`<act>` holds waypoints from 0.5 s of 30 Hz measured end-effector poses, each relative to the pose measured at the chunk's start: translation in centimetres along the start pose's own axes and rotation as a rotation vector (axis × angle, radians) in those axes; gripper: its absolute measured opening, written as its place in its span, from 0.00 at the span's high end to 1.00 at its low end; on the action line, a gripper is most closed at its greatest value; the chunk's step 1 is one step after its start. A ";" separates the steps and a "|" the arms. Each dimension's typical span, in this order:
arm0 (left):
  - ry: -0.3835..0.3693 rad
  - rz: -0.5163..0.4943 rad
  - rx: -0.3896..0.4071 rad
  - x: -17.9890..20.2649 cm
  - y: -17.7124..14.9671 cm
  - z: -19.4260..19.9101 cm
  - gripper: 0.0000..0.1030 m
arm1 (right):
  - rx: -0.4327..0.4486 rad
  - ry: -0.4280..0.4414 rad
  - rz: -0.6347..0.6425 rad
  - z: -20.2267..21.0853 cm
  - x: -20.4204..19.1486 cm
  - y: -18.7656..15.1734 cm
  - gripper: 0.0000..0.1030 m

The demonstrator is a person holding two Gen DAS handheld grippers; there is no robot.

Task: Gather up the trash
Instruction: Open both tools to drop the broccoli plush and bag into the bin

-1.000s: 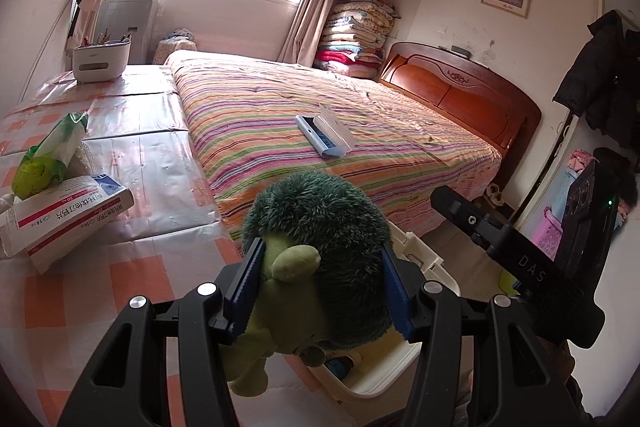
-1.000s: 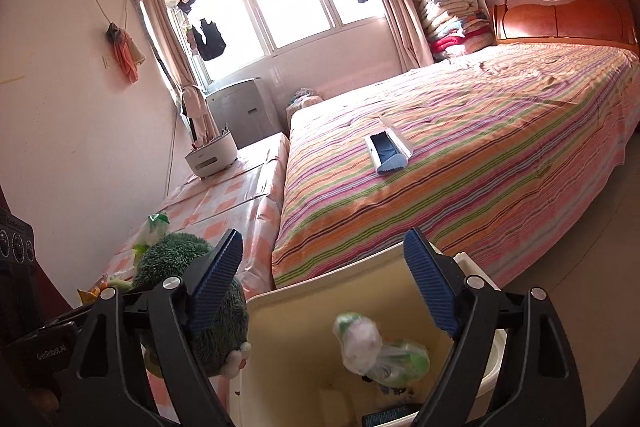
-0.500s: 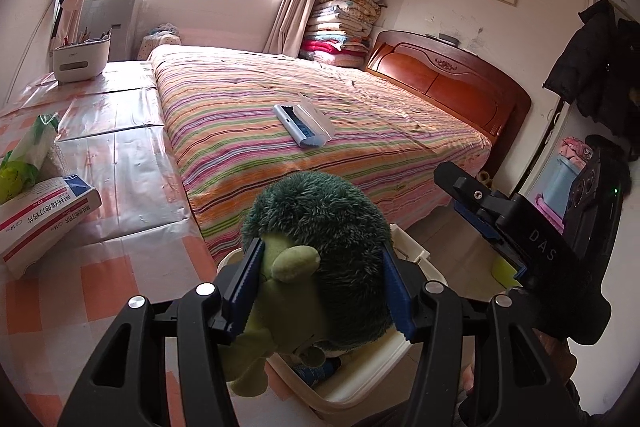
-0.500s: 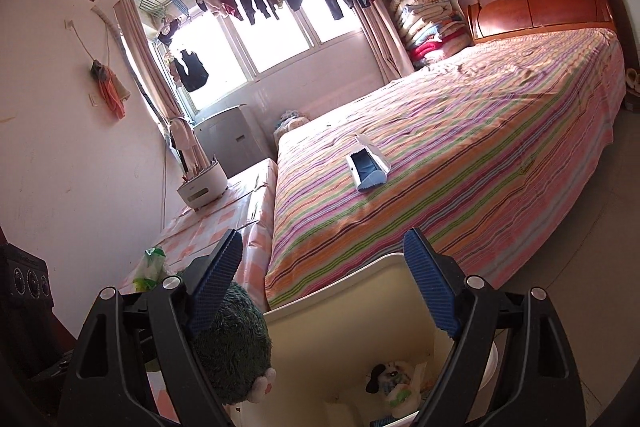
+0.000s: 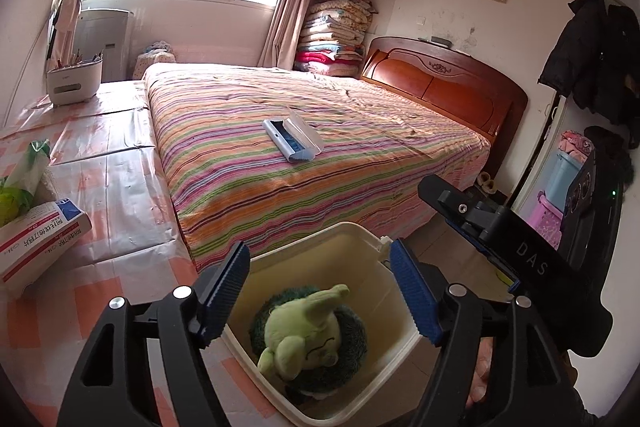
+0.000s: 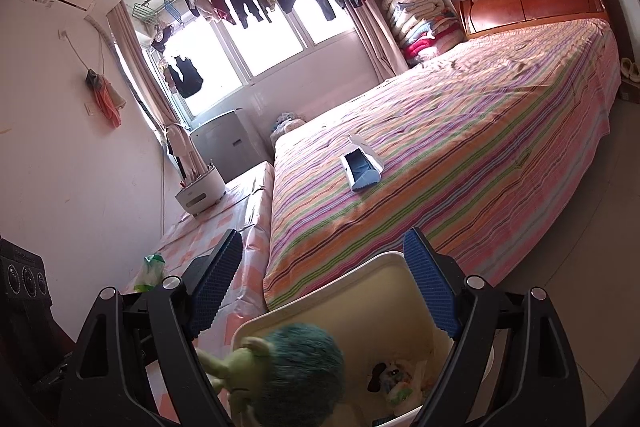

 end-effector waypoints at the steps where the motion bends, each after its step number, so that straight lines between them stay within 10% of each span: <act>1: 0.008 -0.001 0.011 0.0 0.1 0.2 0.23 | -0.001 0.001 -0.001 0.0 0.0 0.0 0.21; 15: 0.129 0.113 0.033 -6.0 1.2 2.1 0.17 | -0.045 0.032 0.018 -1.4 -1.6 -0.8 0.20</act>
Point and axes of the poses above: each gripper's, at about its wrist camera, not at the fingertips, and z roughly against the way its jaws point, x to its right, y to its top, the point moved 7 cm from there along -z, roughly the way its jaws point, and after that the axes turned 11 degrees about y, right-handed, at the moved point
